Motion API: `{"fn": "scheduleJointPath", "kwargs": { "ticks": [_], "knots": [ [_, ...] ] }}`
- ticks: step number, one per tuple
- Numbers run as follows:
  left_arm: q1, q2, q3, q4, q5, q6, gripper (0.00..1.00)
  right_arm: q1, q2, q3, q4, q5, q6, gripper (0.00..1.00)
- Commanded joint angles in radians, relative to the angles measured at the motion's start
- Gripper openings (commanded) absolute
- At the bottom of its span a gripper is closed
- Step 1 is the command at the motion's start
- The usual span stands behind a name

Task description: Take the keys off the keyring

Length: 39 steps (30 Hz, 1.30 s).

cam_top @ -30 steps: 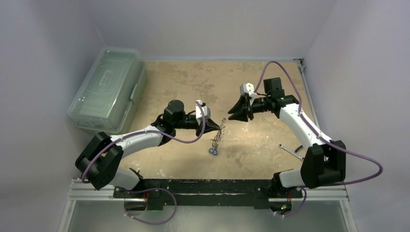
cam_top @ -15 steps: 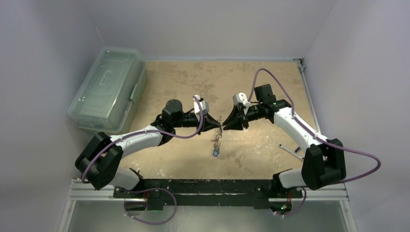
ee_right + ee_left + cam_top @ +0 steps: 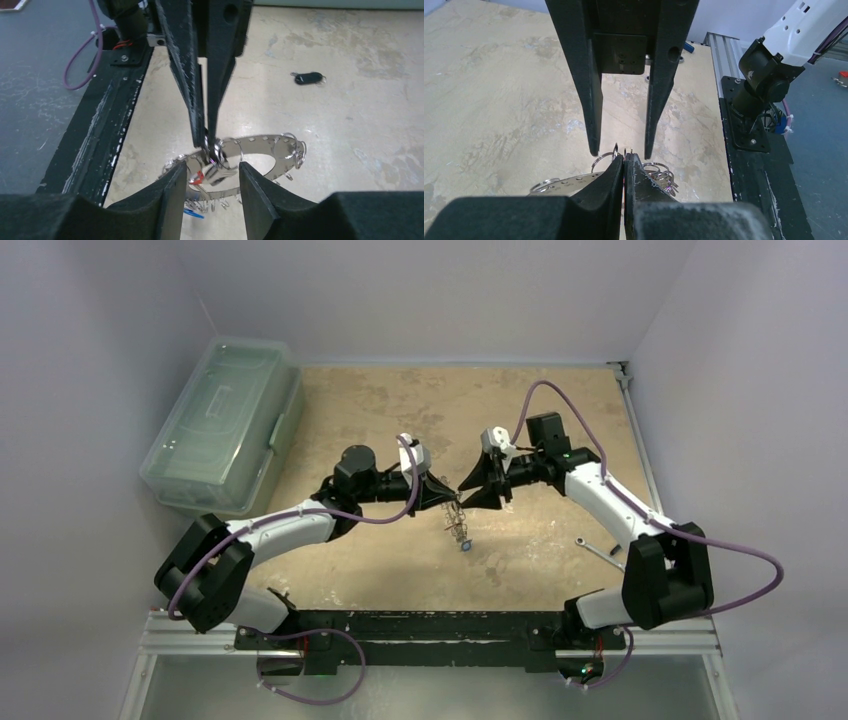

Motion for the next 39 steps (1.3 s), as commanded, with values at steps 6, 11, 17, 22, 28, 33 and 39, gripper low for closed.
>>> {"fn": "scheduleJointPath", "kwargs": {
  "ticks": [6,11,17,22,28,33,39],
  "knots": [
    [0.023,-0.043,0.017,0.029,-0.044,-0.024,0.0,-0.11,-0.045,0.025,-0.19,-0.002,-0.089,0.47],
    [0.025,-0.026,0.033,0.024,-0.042,-0.039,0.0,-0.107,-0.054,-0.004,-0.246,-0.057,-0.139,0.43],
    [0.024,-0.006,0.043,0.03,-0.037,-0.052,0.0,-0.045,-0.03,0.034,-0.255,-0.096,-0.168,0.42],
    [0.024,-0.002,0.051,0.032,-0.029,-0.061,0.0,-0.001,-0.006,0.038,-0.177,-0.082,-0.122,0.43],
    [0.023,-0.011,0.041,0.037,-0.007,-0.062,0.0,-0.002,0.014,0.026,-0.011,-0.048,0.0,0.46],
    [0.023,-0.013,0.04,0.044,0.002,-0.063,0.0,0.0,0.024,0.019,0.096,-0.056,0.087,0.46],
    [0.023,-0.01,0.041,0.059,-0.006,-0.076,0.0,0.028,0.031,0.015,0.123,-0.071,0.104,0.42]
  ]
}}
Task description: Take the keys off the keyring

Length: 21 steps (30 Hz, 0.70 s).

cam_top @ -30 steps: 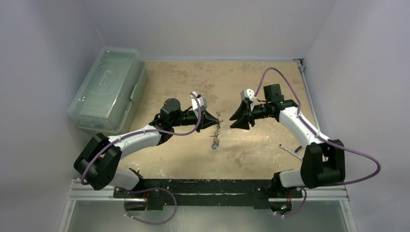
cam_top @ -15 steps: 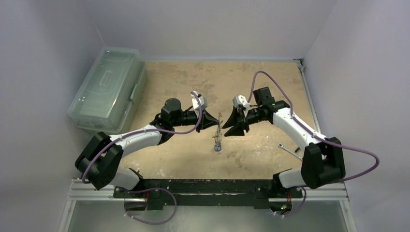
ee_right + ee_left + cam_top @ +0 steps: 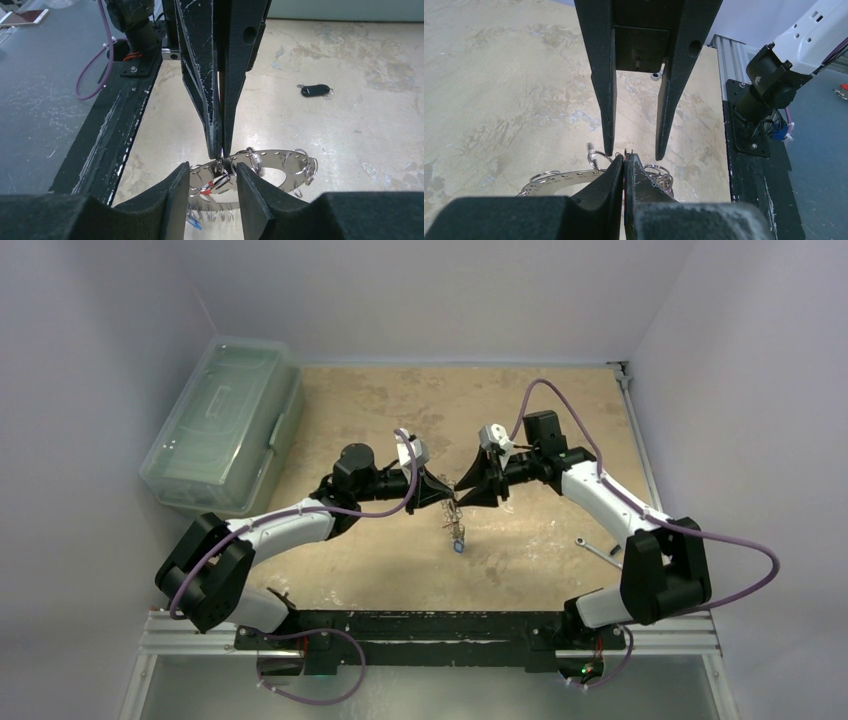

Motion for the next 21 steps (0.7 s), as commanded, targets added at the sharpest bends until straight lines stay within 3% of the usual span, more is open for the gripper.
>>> {"fn": "scheduleJointPath", "kwargs": {
  "ticks": [1,8,15,16,19,21],
  "knots": [
    [0.004,-0.014,0.041,0.079,0.019,-0.03,0.0,0.029,0.012,0.01,0.068,-0.026,0.042,0.4],
    [0.004,-0.018,0.04,0.091,0.011,-0.05,0.0,0.037,0.015,-0.023,0.102,-0.001,0.042,0.31],
    [0.01,-0.035,0.021,0.09,0.005,-0.045,0.0,0.036,0.012,-0.008,0.044,0.051,-0.014,0.0],
    [0.01,-0.038,0.019,0.084,0.011,-0.036,0.0,0.037,0.011,0.0,0.024,0.062,-0.027,0.0],
    [0.012,-0.042,0.025,0.025,0.045,0.062,0.0,0.037,0.008,0.041,-0.052,0.109,-0.067,0.0],
    [0.013,-0.041,0.057,-0.138,0.106,0.238,0.0,0.038,0.003,0.075,-0.108,0.144,-0.091,0.0]
  ]
}}
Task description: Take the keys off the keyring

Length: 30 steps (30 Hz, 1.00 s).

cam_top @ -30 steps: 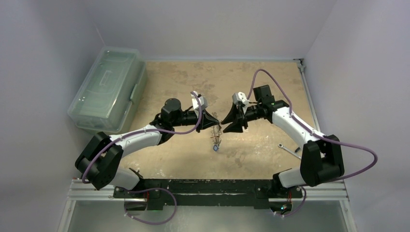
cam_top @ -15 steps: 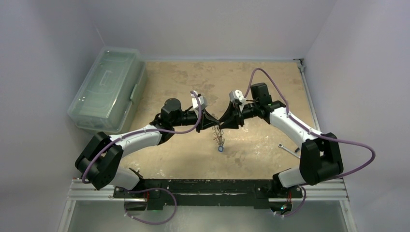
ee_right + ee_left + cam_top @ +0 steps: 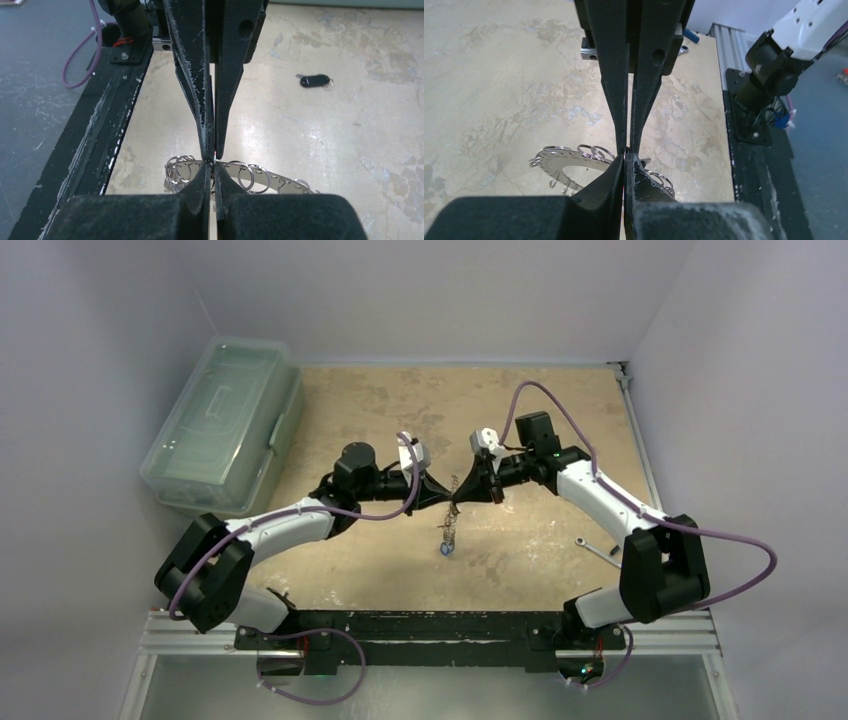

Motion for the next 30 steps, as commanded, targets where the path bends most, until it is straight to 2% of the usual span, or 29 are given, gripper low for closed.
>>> {"fn": "scheduleJointPath", "kwargs": {
  "ticks": [1,4,7,10,24,30],
  "knots": [
    [0.01,-0.043,0.075,-0.208,0.097,0.326,0.04,0.004,-0.015,0.092,-0.147,0.1,-0.078,0.0],
    [0.01,-0.042,0.142,-0.464,0.085,0.575,0.25,0.014,-0.019,0.129,-0.197,0.154,-0.074,0.0],
    [0.01,-0.037,0.192,-0.59,0.053,0.698,0.38,0.04,-0.015,0.15,-0.234,0.211,-0.065,0.0],
    [0.008,-0.027,0.222,-0.662,0.057,0.741,0.38,0.065,-0.01,0.161,-0.261,0.236,-0.063,0.0],
    [-0.024,0.031,0.292,-0.633,0.072,0.708,0.3,0.126,0.006,0.217,-0.299,0.292,-0.04,0.0],
    [-0.033,0.039,0.312,-0.672,0.078,0.716,0.28,0.135,0.007,0.209,-0.291,0.326,-0.028,0.0]
  ]
}}
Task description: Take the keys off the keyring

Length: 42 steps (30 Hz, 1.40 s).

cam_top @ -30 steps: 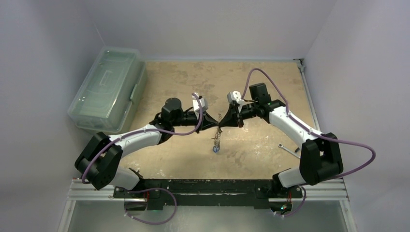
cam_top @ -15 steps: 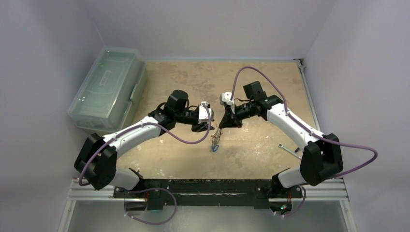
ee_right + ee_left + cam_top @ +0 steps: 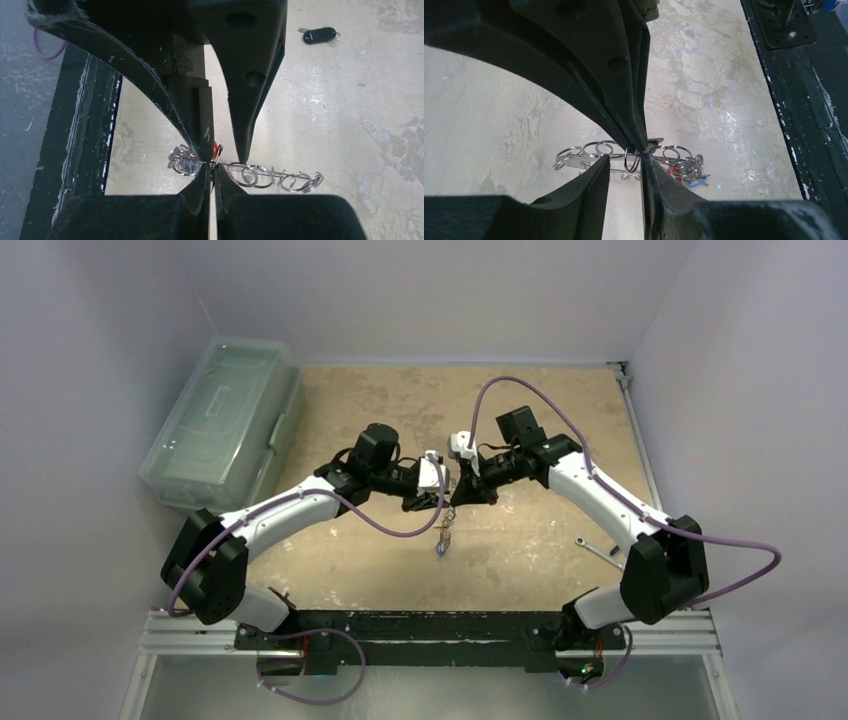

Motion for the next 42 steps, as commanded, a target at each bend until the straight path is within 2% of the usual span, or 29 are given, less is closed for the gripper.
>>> {"fn": "scheduleJointPath", "kwargs": {
  "ticks": [1,2,5,6,9,10,11,12,14,16,19,25,29,37,38,41,42],
  "knots": [
    [-0.01,0.007,0.054,-0.023,0.032,0.016,0.26,0.008,0.004,0.037,0.018,0.017,0.022,0.0],
    [-0.012,0.008,0.055,-0.024,0.031,0.016,0.22,0.01,0.006,0.038,0.017,0.017,0.024,0.0],
    [-0.027,0.011,0.059,-0.04,0.014,0.039,0.03,0.011,0.007,0.04,0.012,0.004,0.02,0.0],
    [-0.033,0.012,0.059,-0.045,0.007,0.054,0.0,0.012,0.007,0.042,0.01,-0.004,0.018,0.0],
    [-0.03,0.006,0.058,-0.029,0.007,0.006,0.0,0.01,0.008,0.049,0.003,-0.061,0.007,0.0],
    [-0.016,0.003,0.051,0.0,0.015,-0.037,0.0,0.006,0.005,0.044,0.008,-0.072,0.006,0.11],
    [0.003,-0.002,0.041,0.05,0.033,-0.107,0.0,-0.001,0.003,0.035,0.02,-0.085,0.006,0.3],
    [0.023,-0.007,0.026,0.143,0.048,-0.186,0.0,-0.026,0.0,0.019,0.041,-0.109,0.011,0.41],
    [0.049,-0.018,-0.008,0.256,0.071,-0.316,0.0,-0.076,0.001,-0.016,0.079,-0.169,0.012,0.5],
    [0.055,-0.034,-0.056,0.413,0.068,-0.456,0.0,-0.117,0.005,-0.042,0.114,-0.237,0.015,0.52],
    [0.057,-0.045,-0.126,0.599,0.045,-0.632,0.0,-0.135,-0.004,-0.08,0.175,-0.283,0.019,0.51],
    [0.056,-0.063,-0.213,0.771,0.002,-0.758,0.0,-0.137,-0.002,-0.113,0.237,-0.342,0.017,0.41],
    [0.055,-0.068,-0.232,0.806,-0.004,-0.787,0.0,-0.137,0.003,-0.119,0.296,-0.338,0.071,0.33],
    [0.056,-0.071,-0.235,0.811,-0.006,-0.793,0.0,-0.136,0.016,-0.139,0.397,-0.358,0.15,0.28],
    [0.055,-0.071,-0.234,0.81,-0.005,-0.793,0.0,-0.135,0.017,-0.139,0.398,-0.363,0.15,0.23],
    [0.055,-0.071,-0.234,0.807,-0.005,-0.79,0.0,-0.134,0.018,-0.131,0.38,-0.375,0.133,0.0],
    [0.056,-0.071,-0.235,0.8,-0.005,-0.787,0.0,-0.135,0.018,-0.124,0.362,-0.379,0.117,0.0]
  ]
}}
